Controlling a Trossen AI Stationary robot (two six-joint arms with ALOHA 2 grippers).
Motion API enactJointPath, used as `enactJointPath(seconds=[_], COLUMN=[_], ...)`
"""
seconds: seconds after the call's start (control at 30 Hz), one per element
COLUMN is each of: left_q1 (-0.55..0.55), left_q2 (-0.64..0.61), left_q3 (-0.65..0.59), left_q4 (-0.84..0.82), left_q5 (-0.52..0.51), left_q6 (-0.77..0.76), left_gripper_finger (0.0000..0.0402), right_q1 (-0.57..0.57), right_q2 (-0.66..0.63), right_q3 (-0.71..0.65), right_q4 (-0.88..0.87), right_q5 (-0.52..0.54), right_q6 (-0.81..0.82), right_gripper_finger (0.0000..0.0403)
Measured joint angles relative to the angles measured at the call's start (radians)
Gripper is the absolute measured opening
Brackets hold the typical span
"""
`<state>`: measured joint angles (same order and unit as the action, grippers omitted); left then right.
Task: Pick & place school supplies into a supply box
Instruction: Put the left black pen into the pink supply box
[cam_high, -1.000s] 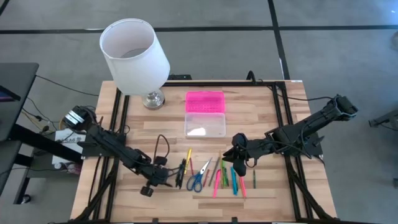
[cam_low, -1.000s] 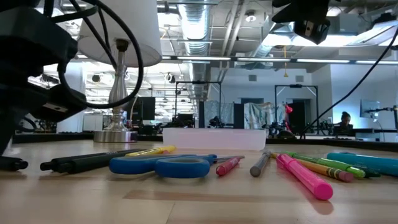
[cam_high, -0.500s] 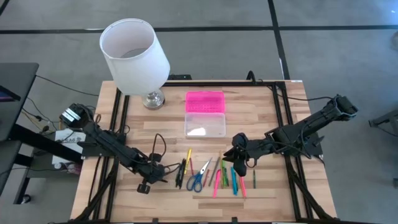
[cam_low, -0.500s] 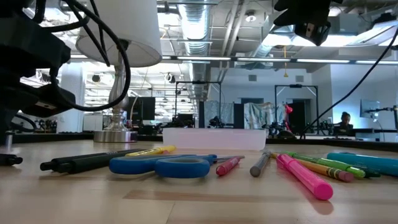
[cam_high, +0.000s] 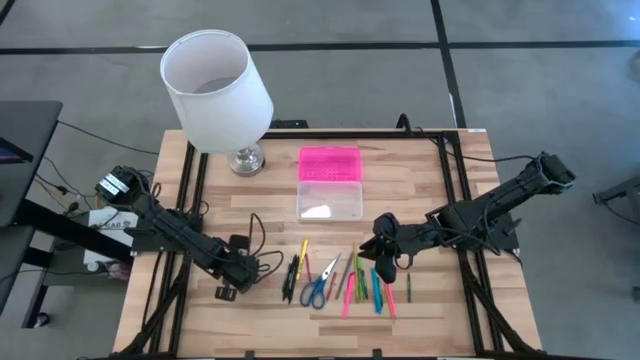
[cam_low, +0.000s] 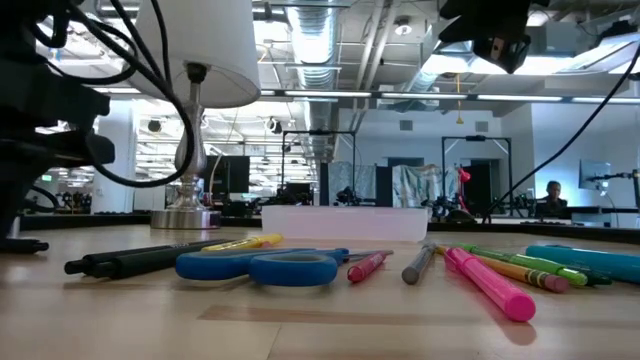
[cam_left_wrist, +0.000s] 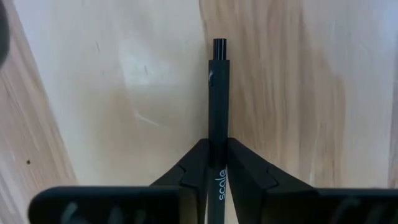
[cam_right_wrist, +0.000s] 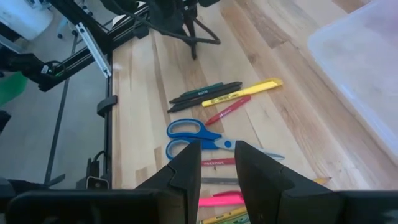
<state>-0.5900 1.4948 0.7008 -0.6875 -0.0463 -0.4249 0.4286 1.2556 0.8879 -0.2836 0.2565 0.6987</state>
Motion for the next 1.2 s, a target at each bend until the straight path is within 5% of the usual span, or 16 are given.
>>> enactJointPath(seconds=[0.5, 0.8, 1.2], left_q1=[0.001, 0.001, 0.063], left_q2=[-0.002, -0.002, -0.001], left_q3=[0.001, 0.009, 0.13], left_q4=[-0.005, 0.0, -0.02], left_q5=[0.012, 0.007, -0.055], left_q6=[-0.008, -0.075, -0.1], left_gripper_finger=[0.0046, 0.0012, 0.0011], right_q1=[0.0, 0.0, 0.0], right_q2=[0.0, 0.0, 0.0], right_q3=[0.0, 0.0, 0.0], right_q4=[0.0, 0.0, 0.0], right_q5=[0.008, 0.008, 0.008], right_q6=[0.0, -0.003, -0.026], right_gripper_finger=[0.0091, 0.0091, 0.0091])
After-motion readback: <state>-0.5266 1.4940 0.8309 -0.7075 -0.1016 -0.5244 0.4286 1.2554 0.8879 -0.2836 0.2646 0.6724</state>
